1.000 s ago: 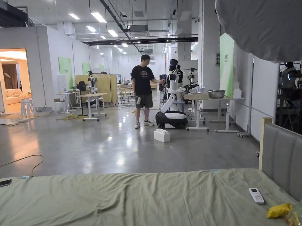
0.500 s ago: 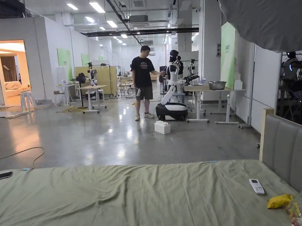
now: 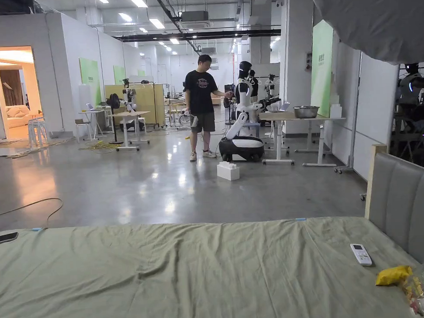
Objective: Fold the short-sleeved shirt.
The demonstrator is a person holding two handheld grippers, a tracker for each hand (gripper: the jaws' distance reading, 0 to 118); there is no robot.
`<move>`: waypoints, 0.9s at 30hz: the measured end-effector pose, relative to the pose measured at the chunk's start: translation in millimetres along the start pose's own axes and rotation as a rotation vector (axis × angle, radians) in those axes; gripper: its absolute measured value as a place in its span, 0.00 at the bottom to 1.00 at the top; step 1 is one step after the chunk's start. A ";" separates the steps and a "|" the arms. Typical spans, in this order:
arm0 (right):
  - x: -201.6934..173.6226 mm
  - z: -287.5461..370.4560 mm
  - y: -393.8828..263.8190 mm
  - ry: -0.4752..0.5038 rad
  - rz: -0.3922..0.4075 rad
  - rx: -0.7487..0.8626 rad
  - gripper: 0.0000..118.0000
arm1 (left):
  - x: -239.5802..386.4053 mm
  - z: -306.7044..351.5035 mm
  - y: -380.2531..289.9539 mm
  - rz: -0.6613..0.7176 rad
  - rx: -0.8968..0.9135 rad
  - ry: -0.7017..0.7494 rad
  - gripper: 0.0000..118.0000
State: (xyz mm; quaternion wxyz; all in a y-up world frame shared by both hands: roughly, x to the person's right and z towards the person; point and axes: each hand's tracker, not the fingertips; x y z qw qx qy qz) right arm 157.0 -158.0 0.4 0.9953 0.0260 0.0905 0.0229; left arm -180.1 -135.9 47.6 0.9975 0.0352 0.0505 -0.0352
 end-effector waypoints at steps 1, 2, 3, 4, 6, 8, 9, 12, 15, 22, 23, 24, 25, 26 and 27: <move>-1.1 -0.6 1.2 -0.005 0.000 -0.001 1.00 | 0.4 0.2 0.0 0.000 0.002 0.004 1.00; -1.4 -1.0 2.0 -0.012 -0.010 0.000 1.00 | 0.6 0.5 0.2 0.003 0.005 0.009 1.00; -0.8 -1.2 1.8 -0.021 -0.048 -0.002 1.00 | 0.6 0.6 0.3 0.005 0.006 0.012 1.00; 1.0 -1.5 1.5 -0.009 -0.102 0.000 1.00 | 1.1 0.2 0.9 0.009 0.002 0.011 1.00; 5.1 -1.8 -0.6 0.019 -0.200 -0.028 1.00 | 1.1 0.3 0.3 0.015 -0.003 0.002 1.00; 2.2 0.2 4.4 -0.021 -0.213 -0.030 1.00 | 1.5 0.2 -1.0 0.012 -0.018 0.000 1.00; -1.1 1.5 4.9 -0.058 -0.216 -0.050 1.00 | 1.8 0.3 -1.7 0.009 -0.021 -0.003 1.00; -11.8 1.5 14.7 -0.092 -0.124 -0.101 1.00 | 2.1 -0.8 -2.3 0.017 -0.032 -0.019 1.00; -20.5 2.6 21.8 -0.121 -0.136 -0.148 1.00 | 2.5 -3.6 0.1 0.049 -0.039 -0.029 1.00; -10.0 9.3 35.9 -0.066 -0.326 -0.148 1.00 | 8.4 -4.0 1.4 0.040 -0.046 -0.044 1.00; -8.0 9.7 37.7 -0.080 -0.344 -0.154 1.00 | 8.9 -3.7 1.5 0.040 -0.046 -0.045 1.00; -5.6 9.6 37.4 -0.089 -0.348 -0.151 1.00 | 9.5 -3.7 1.7 0.040 -0.047 -0.051 1.00; -5.3 10.1 36.6 -0.109 -0.339 -0.137 1.00 | 9.9 -3.5 1.9 0.040 -0.047 -0.053 1.00; -4.6 10.7 36.3 -0.133 -0.327 -0.125 1.00 | 10.2 -3.3 2.1 0.038 -0.047 -0.056 1.00; -4.1 10.6 36.2 -0.161 -0.317 -0.121 1.00 | 10.5 -2.9 2.2 0.034 -0.047 -0.059 1.00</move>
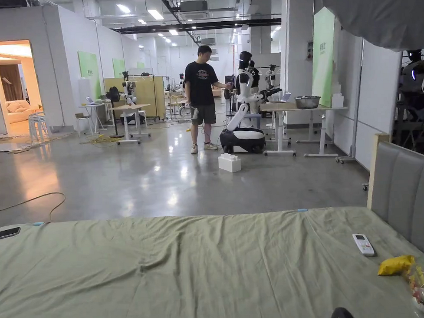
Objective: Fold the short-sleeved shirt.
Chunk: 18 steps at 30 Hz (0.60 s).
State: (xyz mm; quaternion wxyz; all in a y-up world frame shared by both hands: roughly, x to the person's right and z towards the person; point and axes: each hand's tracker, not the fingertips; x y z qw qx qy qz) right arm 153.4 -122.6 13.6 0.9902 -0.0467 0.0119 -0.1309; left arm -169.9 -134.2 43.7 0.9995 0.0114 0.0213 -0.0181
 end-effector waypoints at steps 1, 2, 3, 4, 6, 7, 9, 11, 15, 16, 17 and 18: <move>-0.1 -0.6 0.6 -0.029 0.007 -0.005 1.00 | 0.6 0.1 0.2 -0.007 -0.001 -0.001 1.00; 0.0 -1.6 1.1 -0.027 0.007 -0.011 1.00 | 0.9 0.3 0.4 -0.011 0.000 0.000 1.00; 1.9 -2.5 1.5 -0.020 0.002 -0.015 1.00 | 1.3 0.3 0.7 -0.013 0.001 0.003 1.00; 3.1 -2.8 0.8 -0.013 -0.008 -0.017 1.00 | 1.4 0.2 1.1 -0.014 0.002 0.001 1.00; 4.6 -2.8 1.3 0.002 -0.035 -0.021 1.00 | 1.9 -0.4 1.6 -0.011 0.003 -0.005 1.00; 4.3 -3.2 1.6 -0.014 -0.055 -0.033 1.00 | 2.1 -0.4 1.7 -0.010 0.004 -0.004 1.00; 5.7 -3.7 1.3 -0.014 -0.061 -0.026 1.00 | 3.4 -0.8 1.7 -0.012 0.004 -0.004 1.00; 6.4 -4.0 0.6 -0.029 -0.065 -0.016 1.00 | 4.3 -1.8 0.9 -0.011 -0.002 -0.009 1.00; 3.5 -13.4 -6.7 -0.007 -0.006 -0.080 1.00 | 7.9 -2.3 -3.7 -0.007 -0.014 -0.015 1.00; 0.9 -16.7 -11.3 0.026 0.017 -0.091 1.00 | 8.9 -2.2 -4.6 -0.007 -0.013 -0.019 1.00; 0.0 -17.7 -16.9 0.065 0.009 -0.055 1.00 | 10.0 -2.3 -5.9 -0.008 -0.011 -0.025 1.00; 0.1 -19.1 -21.8 0.120 0.005 -0.027 1.00 | 11.2 -2.1 -7.1 -0.008 -0.008 -0.030 1.00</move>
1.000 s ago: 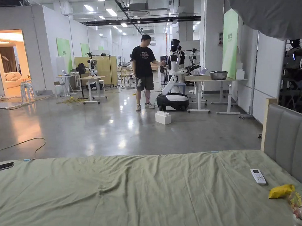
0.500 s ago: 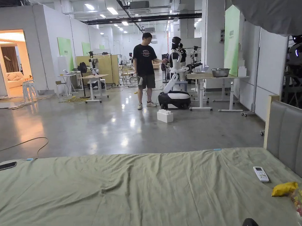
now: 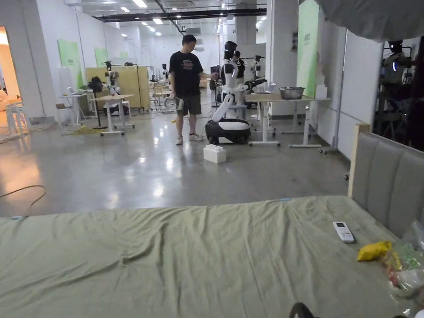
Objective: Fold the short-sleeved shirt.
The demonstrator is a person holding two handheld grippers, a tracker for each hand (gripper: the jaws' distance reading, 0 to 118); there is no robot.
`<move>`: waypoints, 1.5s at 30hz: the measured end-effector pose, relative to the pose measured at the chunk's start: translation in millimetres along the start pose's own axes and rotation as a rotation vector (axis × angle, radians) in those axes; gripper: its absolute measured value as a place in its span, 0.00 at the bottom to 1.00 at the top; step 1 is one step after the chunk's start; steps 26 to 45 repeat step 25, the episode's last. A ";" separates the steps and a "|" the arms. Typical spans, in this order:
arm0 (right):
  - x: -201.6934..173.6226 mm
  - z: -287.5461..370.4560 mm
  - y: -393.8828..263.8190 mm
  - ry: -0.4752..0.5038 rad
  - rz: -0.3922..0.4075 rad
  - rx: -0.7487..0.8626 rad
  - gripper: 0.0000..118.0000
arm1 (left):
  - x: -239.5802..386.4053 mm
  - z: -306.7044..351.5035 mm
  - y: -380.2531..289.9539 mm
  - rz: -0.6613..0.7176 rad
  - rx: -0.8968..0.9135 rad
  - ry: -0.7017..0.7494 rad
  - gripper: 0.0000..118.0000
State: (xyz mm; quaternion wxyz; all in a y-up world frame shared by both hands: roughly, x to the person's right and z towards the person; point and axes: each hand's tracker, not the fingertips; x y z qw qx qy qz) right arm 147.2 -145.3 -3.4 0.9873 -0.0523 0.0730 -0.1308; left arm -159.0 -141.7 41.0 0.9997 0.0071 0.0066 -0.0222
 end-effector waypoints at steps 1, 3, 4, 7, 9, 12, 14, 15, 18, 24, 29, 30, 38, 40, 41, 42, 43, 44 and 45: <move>1.1 -1.7 -2.7 0.059 0.009 0.014 1.00 | 1.6 0.1 -0.9 0.008 0.001 0.002 1.00; 1.4 -3.8 -6.0 0.159 0.036 0.034 1.00 | 4.1 -0.3 -3.8 0.046 -0.004 0.002 1.00; 0.5 -2.9 -8.0 0.186 0.039 0.063 1.00 | 4.8 -0.4 -5.2 0.065 -0.009 -0.002 1.00; -4.3 -0.5 -8.8 0.161 0.067 0.066 1.00 | 4.9 -1.8 -9.0 0.067 -0.017 -0.015 1.00; -7.9 -0.3 -11.0 0.106 0.151 0.075 1.00 | 6.1 -2.7 -10.2 0.044 -0.019 -0.007 1.00; -13.4 -2.9 -13.1 0.052 0.265 0.085 1.00 | 7.0 -3.3 -9.7 0.035 -0.017 -0.002 1.00; -12.3 -6.2 -18.8 0.045 0.265 0.057 1.00 | 6.9 -3.9 -9.9 0.033 -0.015 -0.005 1.00; -12.6 -6.9 -19.8 0.042 0.267 0.052 1.00 | 7.4 -4.6 -10.0 0.032 -0.017 -0.006 1.00; -11.4 -7.6 -21.0 0.043 0.274 0.038 1.00 | 7.5 -4.7 -10.4 0.026 -0.020 -0.008 1.00; -12.4 -7.8 -22.0 0.041 0.305 0.029 1.00 | 7.0 -6.4 -12.4 0.023 -0.039 -0.006 1.00; -12.4 -8.2 -22.3 0.039 0.310 0.029 1.00 | 6.7 -6.8 -13.1 0.023 -0.042 -0.004 1.00; -12.4 -8.2 -22.3 0.039 0.310 0.029 1.00 | 6.7 -6.8 -13.1 0.023 -0.042 -0.004 1.00; -12.4 -8.2 -22.3 0.039 0.310 0.029 1.00 | 6.7 -6.8 -13.1 0.023 -0.042 -0.004 1.00; -12.4 -8.2 -22.3 0.039 0.310 0.029 1.00 | 6.7 -6.8 -13.1 0.023 -0.042 -0.004 1.00; -12.4 -8.2 -22.3 0.039 0.310 0.029 1.00 | 6.7 -6.8 -13.1 0.023 -0.042 -0.004 1.00; -12.4 -8.2 -22.3 0.039 0.310 0.029 1.00 | 6.7 -6.8 -13.1 0.023 -0.042 -0.004 1.00; -12.4 -8.2 -22.3 0.039 0.310 0.029 1.00 | 6.7 -6.8 -13.1 0.023 -0.042 -0.004 1.00; -12.4 -8.2 -22.3 0.039 0.310 0.029 1.00 | 6.7 -6.8 -13.1 0.023 -0.042 -0.004 1.00; -12.4 -8.2 -22.3 0.039 0.310 0.029 1.00 | 6.7 -6.8 -13.1 0.023 -0.042 -0.004 1.00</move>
